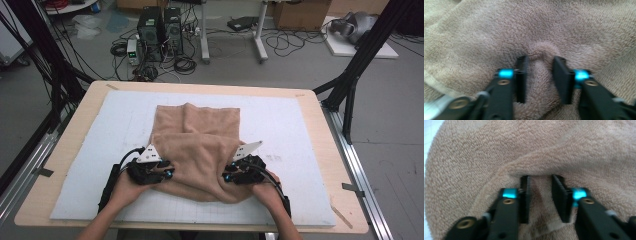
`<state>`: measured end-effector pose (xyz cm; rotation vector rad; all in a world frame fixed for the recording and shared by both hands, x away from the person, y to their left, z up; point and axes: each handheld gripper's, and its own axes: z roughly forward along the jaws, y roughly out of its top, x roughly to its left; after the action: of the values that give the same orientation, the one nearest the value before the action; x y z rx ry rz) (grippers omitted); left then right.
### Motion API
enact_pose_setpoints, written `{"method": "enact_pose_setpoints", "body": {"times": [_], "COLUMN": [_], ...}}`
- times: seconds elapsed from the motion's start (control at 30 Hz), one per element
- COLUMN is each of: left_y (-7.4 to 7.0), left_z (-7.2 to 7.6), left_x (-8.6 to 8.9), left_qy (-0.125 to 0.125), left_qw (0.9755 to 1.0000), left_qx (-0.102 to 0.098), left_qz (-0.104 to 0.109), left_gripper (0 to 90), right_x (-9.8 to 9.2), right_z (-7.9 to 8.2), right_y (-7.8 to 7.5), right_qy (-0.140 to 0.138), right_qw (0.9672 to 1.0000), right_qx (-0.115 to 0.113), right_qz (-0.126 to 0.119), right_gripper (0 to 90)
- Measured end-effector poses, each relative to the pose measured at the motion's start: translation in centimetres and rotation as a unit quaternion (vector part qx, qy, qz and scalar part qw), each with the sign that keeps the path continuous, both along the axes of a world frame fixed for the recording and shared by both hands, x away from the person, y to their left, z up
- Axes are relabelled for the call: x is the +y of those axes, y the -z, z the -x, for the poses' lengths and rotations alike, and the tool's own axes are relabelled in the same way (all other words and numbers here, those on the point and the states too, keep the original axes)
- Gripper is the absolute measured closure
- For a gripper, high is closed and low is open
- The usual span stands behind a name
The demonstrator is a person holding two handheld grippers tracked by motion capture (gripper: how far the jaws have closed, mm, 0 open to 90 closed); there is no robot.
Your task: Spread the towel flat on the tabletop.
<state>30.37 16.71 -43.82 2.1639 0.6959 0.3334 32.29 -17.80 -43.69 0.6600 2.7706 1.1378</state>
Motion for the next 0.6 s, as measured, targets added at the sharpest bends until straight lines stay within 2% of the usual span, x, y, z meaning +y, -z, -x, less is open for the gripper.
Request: {"method": "enact_pose_setpoints", "body": {"times": [0.07, 0.13, 0.27, 0.3, 0.43, 0.5, 0.6], "left_y": [-0.2, -0.5, -1.4, -1.7, -2.7, -3.2, -3.8], "left_z": [0.2, 0.3, 0.6, 0.7, 0.9, 0.9, 1.0], "left_x": [0.1, 0.4, 1.7, 2.2, 3.7, 4.2, 4.5], "left_qy": [0.001, 0.000, -0.007, -0.012, -0.030, -0.033, -0.037], "left_qw": [1.0000, 1.0000, 0.9993, 0.9986, 0.9960, 0.9960, 0.9948], "left_qx": [-0.006, -0.005, -0.004, -0.004, -0.007, -0.011, -0.016], "left_qz": [-0.001, 0.005, 0.037, 0.052, 0.084, 0.082, 0.093], "left_gripper": [81.3, 82.9, 83.8, 84.0, 84.4, 84.4, 84.4], "right_x": [0.0, -0.2, -1.0, -1.3, -2.7, -3.5, -4.5], "right_z": [-0.1, 0.0, 0.3, 0.3, 0.5, 0.6, 0.7], "right_y": [-0.1, -0.3, -0.9, -1.1, -2.4, -3.2, -4.4], "right_qy": [-0.008, -0.007, -0.005, -0.003, 0.011, 0.017, 0.027], "right_qw": [1.0000, 1.0000, 0.9998, 0.9996, 0.9991, 0.9987, 0.9982], "right_qx": [-0.002, 0.000, -0.007, -0.009, -0.019, -0.026, -0.038], "right_qz": [0.001, -0.004, -0.019, -0.025, -0.035, -0.040, -0.039], "right_gripper": [83.1, 85.4, 86.3, 86.3, 86.6, 86.6, 86.6]}}
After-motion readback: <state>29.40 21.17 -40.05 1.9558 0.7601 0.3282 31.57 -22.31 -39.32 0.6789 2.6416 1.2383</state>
